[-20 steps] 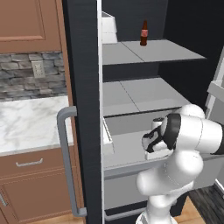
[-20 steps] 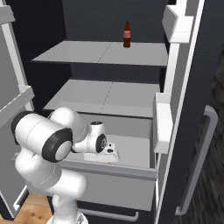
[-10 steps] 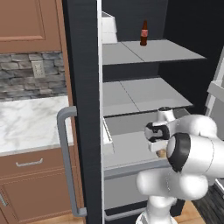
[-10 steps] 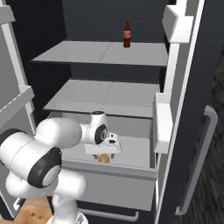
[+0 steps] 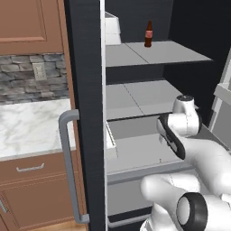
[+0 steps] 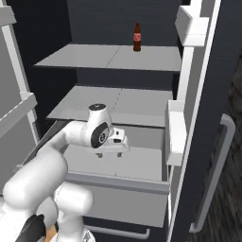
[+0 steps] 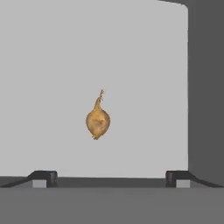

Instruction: Place the onion and sweet potato inside the fridge drawer. Close the drawer after placing the vegetables.

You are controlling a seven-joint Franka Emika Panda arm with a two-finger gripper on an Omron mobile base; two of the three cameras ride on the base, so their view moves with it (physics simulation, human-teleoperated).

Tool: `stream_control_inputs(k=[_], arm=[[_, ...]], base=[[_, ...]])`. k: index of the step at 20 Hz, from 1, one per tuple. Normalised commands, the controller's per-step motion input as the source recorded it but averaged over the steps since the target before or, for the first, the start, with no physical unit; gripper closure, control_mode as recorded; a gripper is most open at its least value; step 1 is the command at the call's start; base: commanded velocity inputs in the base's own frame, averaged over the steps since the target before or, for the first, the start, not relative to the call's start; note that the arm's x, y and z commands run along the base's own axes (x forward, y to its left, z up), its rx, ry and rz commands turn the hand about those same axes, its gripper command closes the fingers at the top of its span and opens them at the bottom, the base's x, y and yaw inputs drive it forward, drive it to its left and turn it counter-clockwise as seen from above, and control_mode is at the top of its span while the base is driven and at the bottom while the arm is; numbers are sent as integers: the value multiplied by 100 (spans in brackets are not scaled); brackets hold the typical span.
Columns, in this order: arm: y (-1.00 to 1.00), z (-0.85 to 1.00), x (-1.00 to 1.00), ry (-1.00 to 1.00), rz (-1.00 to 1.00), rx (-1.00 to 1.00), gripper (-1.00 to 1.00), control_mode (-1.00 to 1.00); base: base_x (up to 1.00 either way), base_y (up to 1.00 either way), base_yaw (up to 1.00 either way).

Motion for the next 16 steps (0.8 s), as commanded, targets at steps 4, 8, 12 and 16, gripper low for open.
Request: stream_control_inputs(k=[4,8,12,16], arm=[[0,71,-84,-24,-5,1,-100,-100],[0,12,-82,-6,-3,2,-100,-100],[8,0,-25,0,1,0,-100,-100],[0,0,-8,1,0,0,-100,-100]], base=[[0,0,0],[0,0,0],[0,0,0],[0,0,0]])
